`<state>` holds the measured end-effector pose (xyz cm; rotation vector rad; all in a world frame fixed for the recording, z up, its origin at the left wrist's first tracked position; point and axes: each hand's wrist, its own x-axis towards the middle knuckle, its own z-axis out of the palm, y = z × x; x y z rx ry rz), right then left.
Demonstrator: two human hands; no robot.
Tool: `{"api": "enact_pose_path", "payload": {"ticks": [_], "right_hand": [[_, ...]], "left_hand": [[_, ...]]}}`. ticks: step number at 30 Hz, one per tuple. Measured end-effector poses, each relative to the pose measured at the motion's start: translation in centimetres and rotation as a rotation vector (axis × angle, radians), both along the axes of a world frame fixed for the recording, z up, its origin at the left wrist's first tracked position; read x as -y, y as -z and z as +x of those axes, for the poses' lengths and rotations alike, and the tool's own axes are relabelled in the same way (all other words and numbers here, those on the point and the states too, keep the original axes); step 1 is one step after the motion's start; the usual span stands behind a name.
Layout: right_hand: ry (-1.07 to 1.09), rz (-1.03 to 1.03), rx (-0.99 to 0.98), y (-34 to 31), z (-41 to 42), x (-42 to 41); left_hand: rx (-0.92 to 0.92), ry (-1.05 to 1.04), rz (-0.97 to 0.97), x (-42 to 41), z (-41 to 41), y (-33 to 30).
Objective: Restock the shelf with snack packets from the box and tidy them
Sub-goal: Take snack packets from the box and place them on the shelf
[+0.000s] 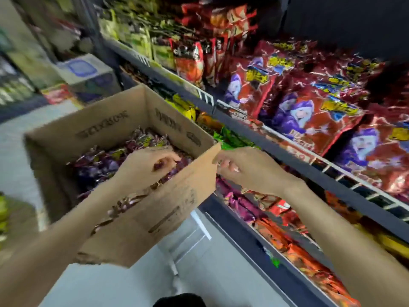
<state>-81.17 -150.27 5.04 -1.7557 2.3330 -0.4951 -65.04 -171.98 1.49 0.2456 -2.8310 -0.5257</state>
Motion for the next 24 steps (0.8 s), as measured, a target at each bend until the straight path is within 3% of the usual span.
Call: {"api": "enact_pose_path", "payload": {"ticks": [4, 10, 16, 24], "right_hand": [[0.004, -0.07, 0.023, 3.1, 2.3, 9.8], [0.034, 0.007, -0.029, 8.0, 3.6, 20.8], [-0.159, 0.344, -0.043, 12.4, 6.3, 26.6], [-0.25, 0.731, -0.174, 15.5, 12.6, 29.8]], "left_hand": [[0.033, -0.088, -0.035, 8.5, 3.7, 3.6], [0.157, -0.085, -0.081, 18.2, 5.7, 7.5], [0.524, 0.139, -0.192, 21.0, 6.7, 11.4], [0.607, 0.285, -0.387, 20.3, 7.7, 12.3]]}}
